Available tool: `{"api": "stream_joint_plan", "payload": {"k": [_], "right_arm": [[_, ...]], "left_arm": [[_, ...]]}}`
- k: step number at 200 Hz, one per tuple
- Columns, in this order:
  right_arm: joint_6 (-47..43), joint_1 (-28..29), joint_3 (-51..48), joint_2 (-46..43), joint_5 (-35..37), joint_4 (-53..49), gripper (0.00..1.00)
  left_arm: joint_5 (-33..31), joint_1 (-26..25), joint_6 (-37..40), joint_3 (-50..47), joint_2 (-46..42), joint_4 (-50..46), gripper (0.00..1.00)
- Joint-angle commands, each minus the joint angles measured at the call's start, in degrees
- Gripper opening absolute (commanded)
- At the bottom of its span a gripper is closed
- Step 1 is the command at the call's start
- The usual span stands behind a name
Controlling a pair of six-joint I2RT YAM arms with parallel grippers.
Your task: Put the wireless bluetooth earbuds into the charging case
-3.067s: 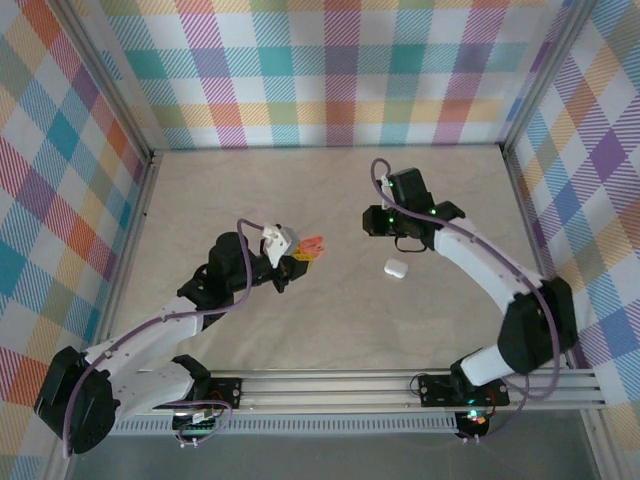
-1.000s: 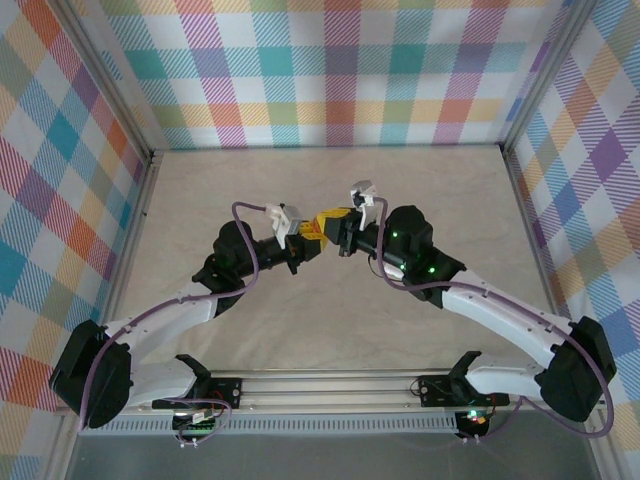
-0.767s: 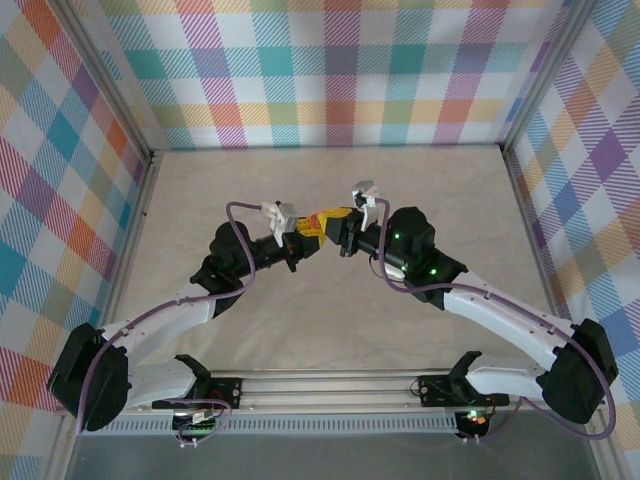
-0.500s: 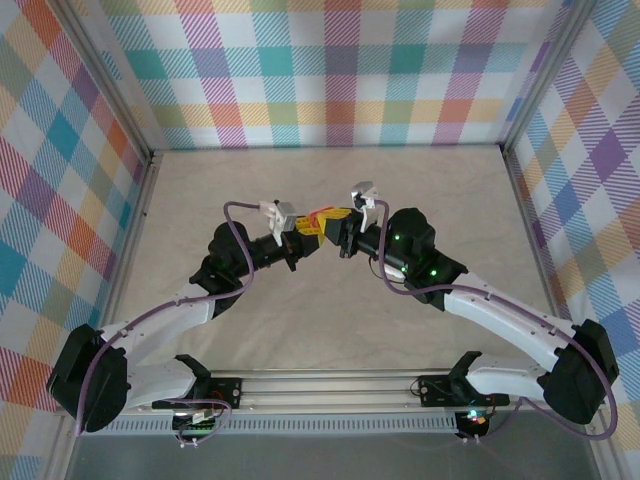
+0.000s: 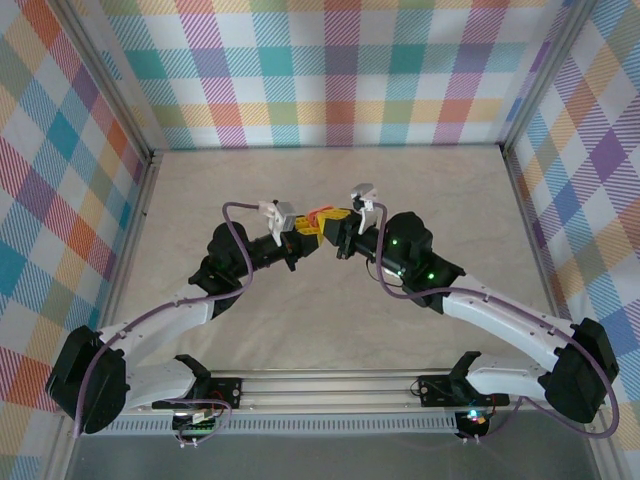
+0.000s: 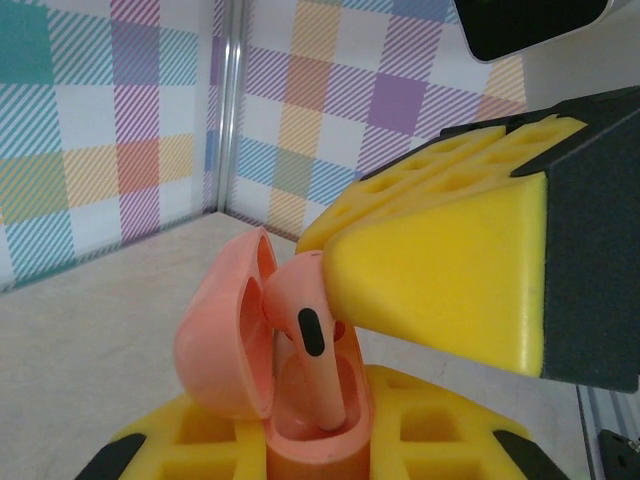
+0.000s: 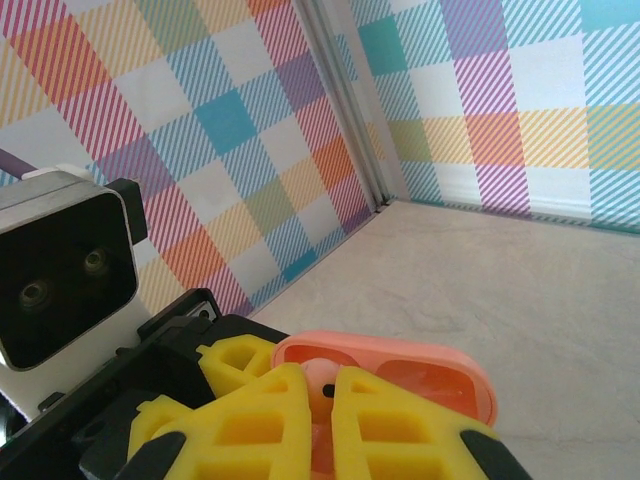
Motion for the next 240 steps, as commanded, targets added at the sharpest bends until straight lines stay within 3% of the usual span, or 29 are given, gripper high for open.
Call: {"api": "stream_joint_plan", "payload": {"k": [1, 63, 152, 240], "right_arm": [[-0.90, 0.74, -1.56, 0.26, 3.87, -1.01, 0.10], [-0.20, 1.15, -2.75, -0.37, 6.25, 0.56, 0.10], [1.80, 1.19, -5.48, -1.62, 3.27, 1.83, 0.12], [3.54, 1.19, -5.70, -5.31, 6.25, 4.90, 0.12]], "left_arm": [[0.61, -1.28, 3.02, 0.44, -2.93, 3.99, 0.00], [0.09, -3.97, 12.50, -0.79, -3.83, 2.87, 0.00], [0.17, -4.06, 13.46, -1.99, -5.87, 5.56, 0.00], [1.27, -4.08, 15.08, -3.66, -5.84, 5.99, 0.00]]}}
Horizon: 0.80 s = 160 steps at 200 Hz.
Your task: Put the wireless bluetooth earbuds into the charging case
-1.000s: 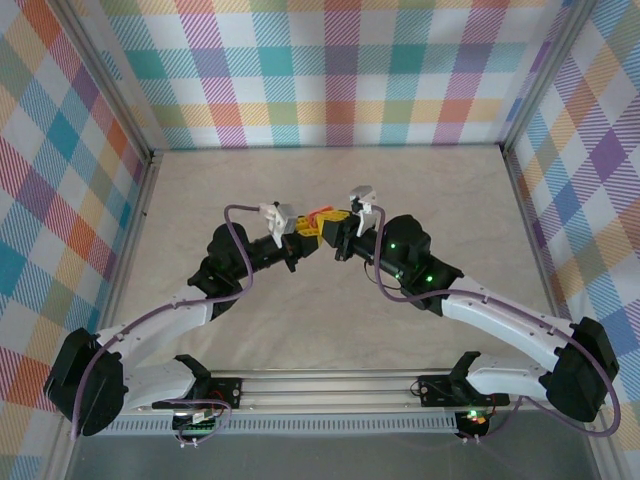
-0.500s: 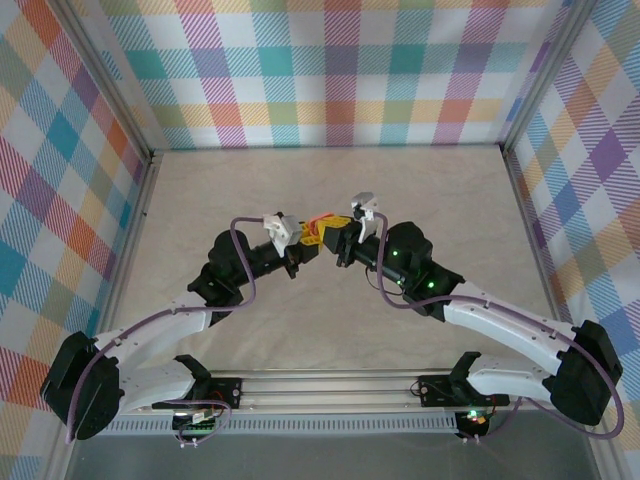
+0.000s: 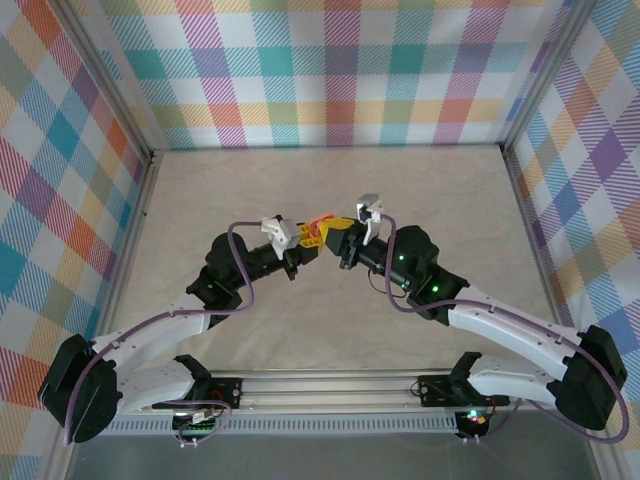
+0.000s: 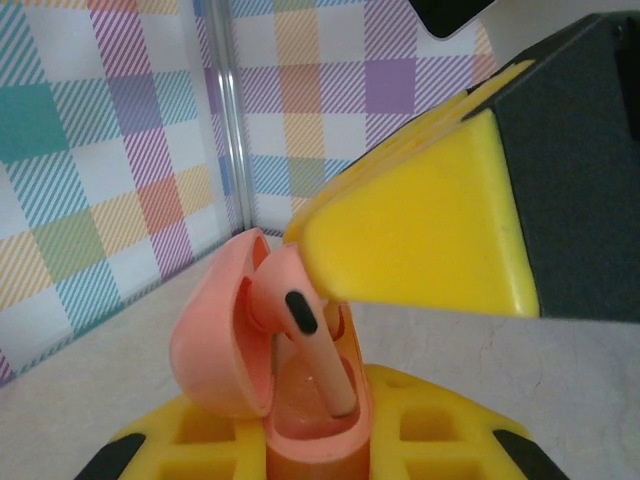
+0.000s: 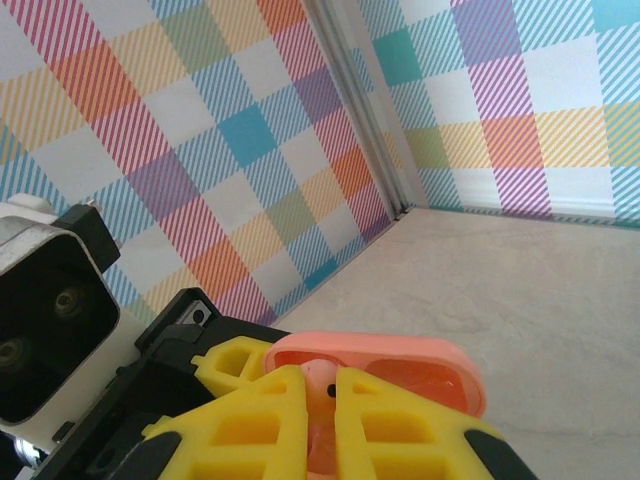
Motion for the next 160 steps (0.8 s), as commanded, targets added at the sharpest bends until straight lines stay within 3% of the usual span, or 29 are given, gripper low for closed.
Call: {"api": "stream_joint_plan", "payload": {"k": [1, 82, 122, 160], "right_arm": [[0.52, -0.76, -0.59, -1.09, 4.28, 0.78, 0.12], [2.11, -0.72, -0.41, 2.22, 2.09, 0.18, 0.12], [4.36, -1.47, 2.69, 3.96, 6.33, -8.34, 0.12], [9.15, -4.35, 3.32, 3.76, 4.92, -15.30, 0.17]], "left_arm": [[4.42, -1.23, 1.81, -0.16, -2.21, 5.60, 0.00], [3.87, -1.39, 1.62, 0.87, -1.82, 3.59, 0.00], [-4.14, -1.36, 2.37, 1.97, -0.84, -4.16, 0.00], [-8.41, -1.18, 2.55, 1.70, -0.47, -8.85, 0.00]]}}
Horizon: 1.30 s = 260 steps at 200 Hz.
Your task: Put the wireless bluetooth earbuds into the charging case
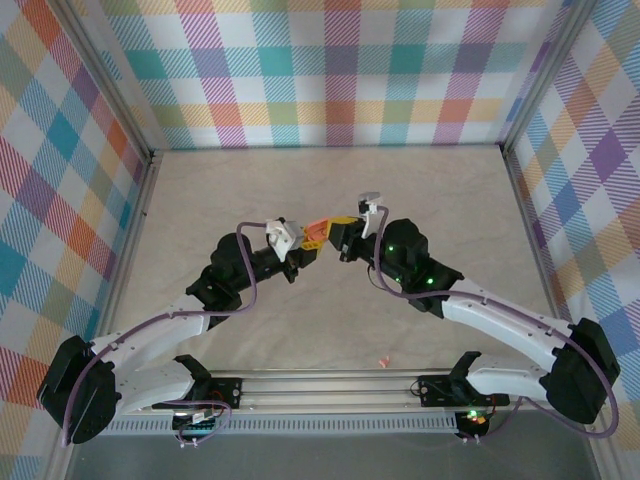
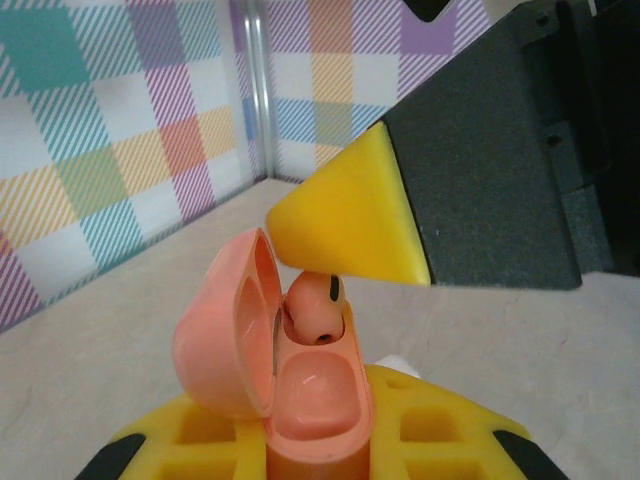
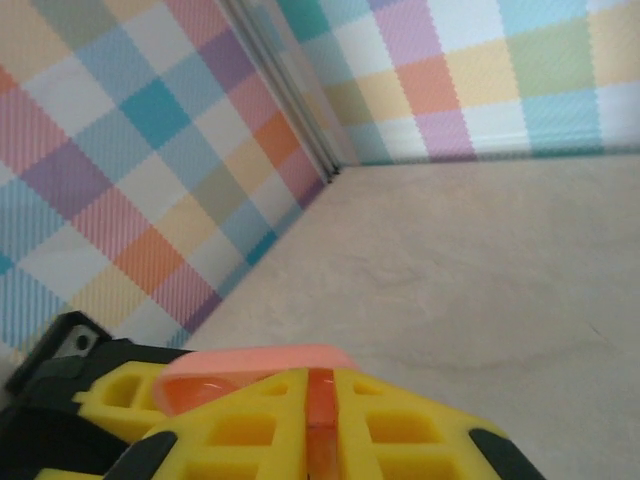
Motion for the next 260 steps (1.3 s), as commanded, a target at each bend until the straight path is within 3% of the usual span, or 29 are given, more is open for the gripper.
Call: {"api": "stream_joint_plan", "payload": {"k": [1, 70, 100, 123, 148, 202, 260], "right_arm": [[4.08, -1.71, 1.52, 0.06, 0.63, -7.56, 0.17], [10.34, -3.56, 7.24, -4.50, 3.26, -33.97, 0.39], [23.66, -3.63, 8.91, -8.40, 7.90, -57.65, 0.39], [33.24, -3.61, 3.98, -10.77, 2.28, -67.62, 0.35], [36.14, -1.70, -2.91, -10.66, -4.98, -68.39, 0.30], [35.93, 14.39, -8.20, -2.07, 0.33, -69.35, 0.30], [32.51, 18.14, -8.76, 4.98, -1.14, -64.61, 0.29]], "left_arm": [[-3.09, -0.63, 1.20, 1.63, -0.03, -1.02, 0.00], [-4.70, 0.11, 1.26, 0.75, -0.43, -5.21, 0.00], [-5.34, 0.24, 1.35, -0.44, -1.79, -7.54, 0.00], [-4.91, 0.27, 1.26, -2.00, -3.41, -7.96, 0.00], [-3.73, 0.24, 1.06, -2.84, -4.46, -8.39, 0.00], [-1.54, 0.24, 0.96, -3.44, -7.64, -11.57, 0.00], [-2.49, 0.24, -0.16, -6.06, -13.13, -13.74, 0.00]]}}
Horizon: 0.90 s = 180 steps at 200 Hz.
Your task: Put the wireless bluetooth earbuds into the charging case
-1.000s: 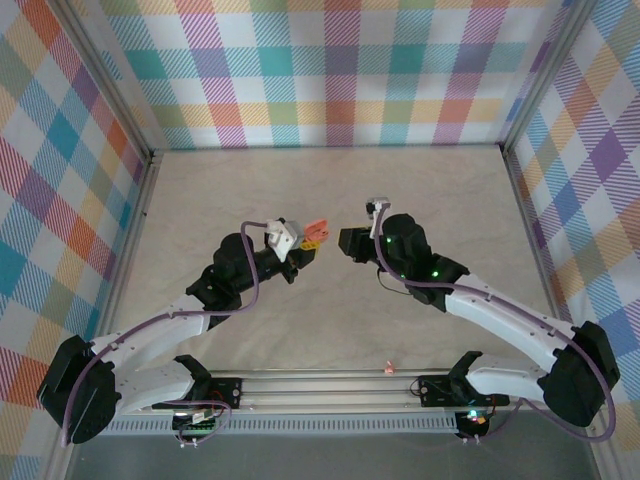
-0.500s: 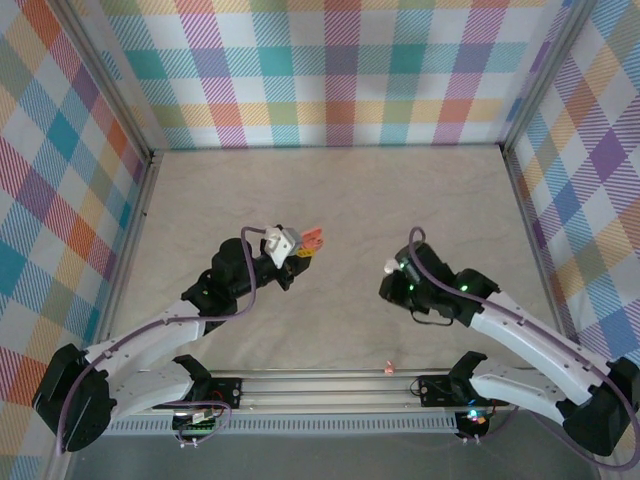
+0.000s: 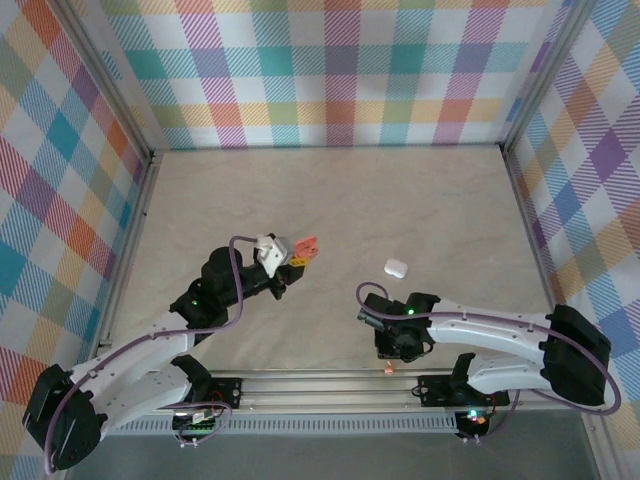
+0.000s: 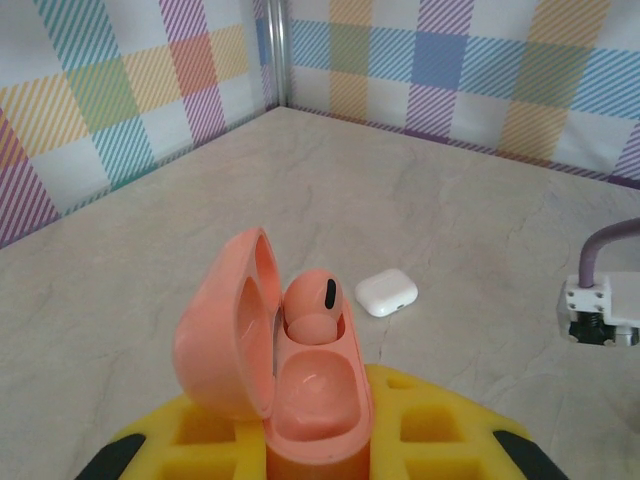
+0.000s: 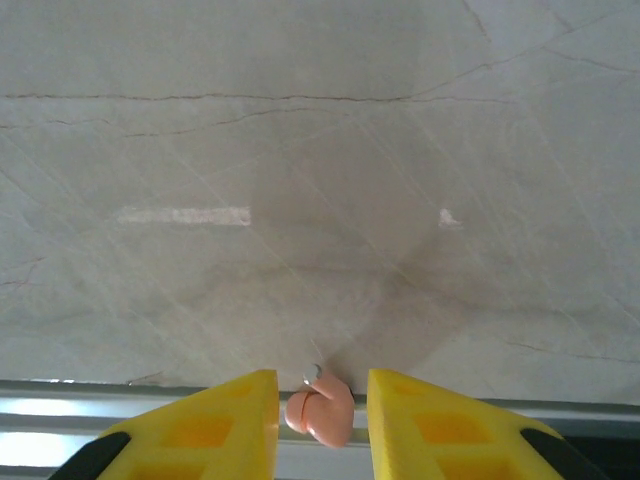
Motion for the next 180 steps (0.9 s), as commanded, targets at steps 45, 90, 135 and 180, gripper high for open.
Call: {"api": "stream_joint_plan", "payload": {"k": [45, 90, 135, 180], "right_arm": [[-3.69, 1.60, -0.84, 1.85, -0.84, 0.71, 0.30], [-4.09, 2.37, -1.35, 4.31, -1.39, 0.12, 0.32], [-4.61, 2.90, -1.34, 6.58, -1.25, 0.54, 0.31], [-5.96, 3.18, -1.31, 7.90, -1.08, 1.75, 0.26]], "left_arm": [[-0.04, 0.22, -1.04, -1.00, -2.74, -1.25, 0.00], [0.31, 0.24, -1.09, -0.13, -1.20, -0.41, 0.00], [0.66, 0.22, -1.14, 0.11, -1.10, -0.53, 0.00], [0.31, 0.22, -0.99, -0.02, -1.76, -0.98, 0.00]]}}
